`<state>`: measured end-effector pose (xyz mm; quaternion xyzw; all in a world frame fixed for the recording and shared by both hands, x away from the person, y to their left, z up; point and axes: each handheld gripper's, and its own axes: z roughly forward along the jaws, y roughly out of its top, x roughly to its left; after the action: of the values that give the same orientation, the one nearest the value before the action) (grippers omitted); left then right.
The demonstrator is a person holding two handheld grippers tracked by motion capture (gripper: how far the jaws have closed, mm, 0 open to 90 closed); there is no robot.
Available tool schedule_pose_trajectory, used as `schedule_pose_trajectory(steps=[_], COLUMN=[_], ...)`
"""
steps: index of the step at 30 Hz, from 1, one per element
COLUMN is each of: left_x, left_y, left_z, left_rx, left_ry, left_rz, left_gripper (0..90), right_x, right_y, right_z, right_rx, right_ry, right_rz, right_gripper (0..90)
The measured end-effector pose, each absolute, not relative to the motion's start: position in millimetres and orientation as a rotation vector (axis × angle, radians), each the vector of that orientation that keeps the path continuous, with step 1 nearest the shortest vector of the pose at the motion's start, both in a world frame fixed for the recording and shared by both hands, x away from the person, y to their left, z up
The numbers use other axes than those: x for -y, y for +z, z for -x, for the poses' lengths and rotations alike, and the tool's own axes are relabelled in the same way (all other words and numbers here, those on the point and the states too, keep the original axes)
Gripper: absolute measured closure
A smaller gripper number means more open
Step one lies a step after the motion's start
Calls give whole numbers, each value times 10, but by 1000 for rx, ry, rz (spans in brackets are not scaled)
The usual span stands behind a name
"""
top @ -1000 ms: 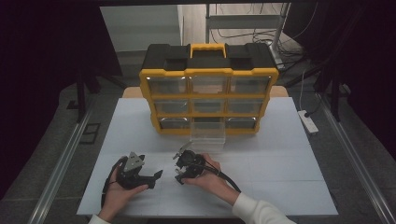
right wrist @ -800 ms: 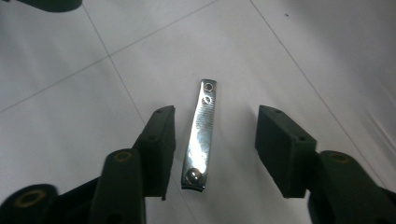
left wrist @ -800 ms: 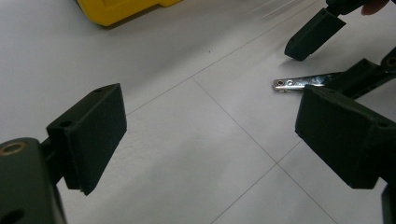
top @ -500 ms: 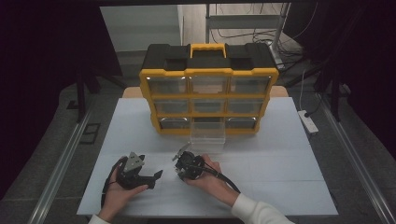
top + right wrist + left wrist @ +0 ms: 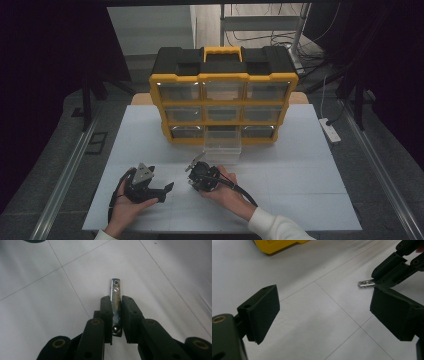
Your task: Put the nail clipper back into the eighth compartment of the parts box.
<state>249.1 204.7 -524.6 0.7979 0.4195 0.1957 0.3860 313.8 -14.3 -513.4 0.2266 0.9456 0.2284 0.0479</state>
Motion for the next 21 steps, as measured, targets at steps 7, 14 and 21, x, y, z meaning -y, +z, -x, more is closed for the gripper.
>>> schedule_pose_trajectory(steps=[7, 14, 21], left_x=[-2048, -2051, -2049], left_y=[-5251, -5251, -5253], left_z=[-2494, -2495, -2496], left_rx=[-1069, -1067, -1068], left_ry=[497, 500, 497], left_rz=[-2034, -2035, -2035], left_gripper=[97, 97, 97], right_x=[171, 217, 271], right_y=[-5079, -4965, -4841], right_z=[-3153, -3153, -3153], right_rx=[-2878, -2873, -2863], right_ry=[751, 800, 852], right_rz=[-670, -680, -670], right_gripper=[795, 795, 796])
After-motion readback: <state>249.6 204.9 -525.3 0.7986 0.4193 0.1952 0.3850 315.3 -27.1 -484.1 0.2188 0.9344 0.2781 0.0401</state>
